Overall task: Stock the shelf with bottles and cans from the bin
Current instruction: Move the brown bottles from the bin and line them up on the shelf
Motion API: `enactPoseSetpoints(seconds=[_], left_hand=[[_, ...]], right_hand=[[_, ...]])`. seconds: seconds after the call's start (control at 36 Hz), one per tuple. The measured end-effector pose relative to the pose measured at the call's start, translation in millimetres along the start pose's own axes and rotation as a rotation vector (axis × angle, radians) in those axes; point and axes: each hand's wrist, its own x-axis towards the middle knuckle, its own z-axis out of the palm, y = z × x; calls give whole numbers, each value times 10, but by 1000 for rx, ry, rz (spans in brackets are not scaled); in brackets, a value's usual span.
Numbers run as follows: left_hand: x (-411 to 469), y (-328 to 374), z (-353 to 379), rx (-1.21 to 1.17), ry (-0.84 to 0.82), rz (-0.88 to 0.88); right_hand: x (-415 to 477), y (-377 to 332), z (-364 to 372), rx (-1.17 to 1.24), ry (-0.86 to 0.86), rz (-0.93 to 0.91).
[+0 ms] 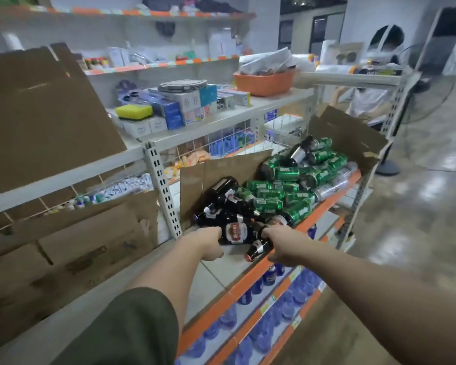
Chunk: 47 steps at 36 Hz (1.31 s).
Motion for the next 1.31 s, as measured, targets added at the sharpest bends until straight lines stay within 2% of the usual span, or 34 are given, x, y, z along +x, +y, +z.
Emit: enactPoseSetpoints(seconds=[0.14,0.31,0.44,0.72,0.81,0.92,1.0,1.14,1.31], left_hand=[[565,-119,50,3,-30,-8],[1005,-117,243,-22,-59,-51],[1369,-145,311,-85,11,-136],[1671,-296,391,115,41,-188],[1639,-315,379,64,-62,-253],[1526,-420,313,-190,-282,-367],[1328,-504,199,-206,-339,-360],[861,-703,-57,-200,-315,-463],[200,-760,-432,-101,-134,-609]], right_hand=[[576,17,170,-99,-46,-79],[1042,70,461,-205,-110,-303],[1344,162,663,-323,-140,-471],[1686,218,615,-415,-251,-804],[1744,202,473,-438,-256,-878],[1776,77,290,-392,-234,-946],[1792,-66,185,-294,-240,-965],[1813,-377,-57,-100,-195,-977],[1907,-837,-250,246,-248,-932]])
